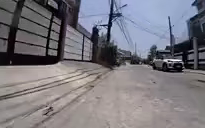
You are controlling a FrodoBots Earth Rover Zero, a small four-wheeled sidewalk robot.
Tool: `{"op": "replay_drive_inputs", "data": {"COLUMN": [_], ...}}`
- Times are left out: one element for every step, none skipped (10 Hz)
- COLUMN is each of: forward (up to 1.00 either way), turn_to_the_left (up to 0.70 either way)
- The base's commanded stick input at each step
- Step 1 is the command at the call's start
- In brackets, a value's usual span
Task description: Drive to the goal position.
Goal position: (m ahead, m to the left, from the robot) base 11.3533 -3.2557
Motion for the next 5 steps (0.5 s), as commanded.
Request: {"op": "replay_drive_inputs", "data": {"forward": [1.00,1.00,1.00,1.00,1.00], "turn_to_the_left": [-0.28,-0.12,0.00,0.00,0.00]}}
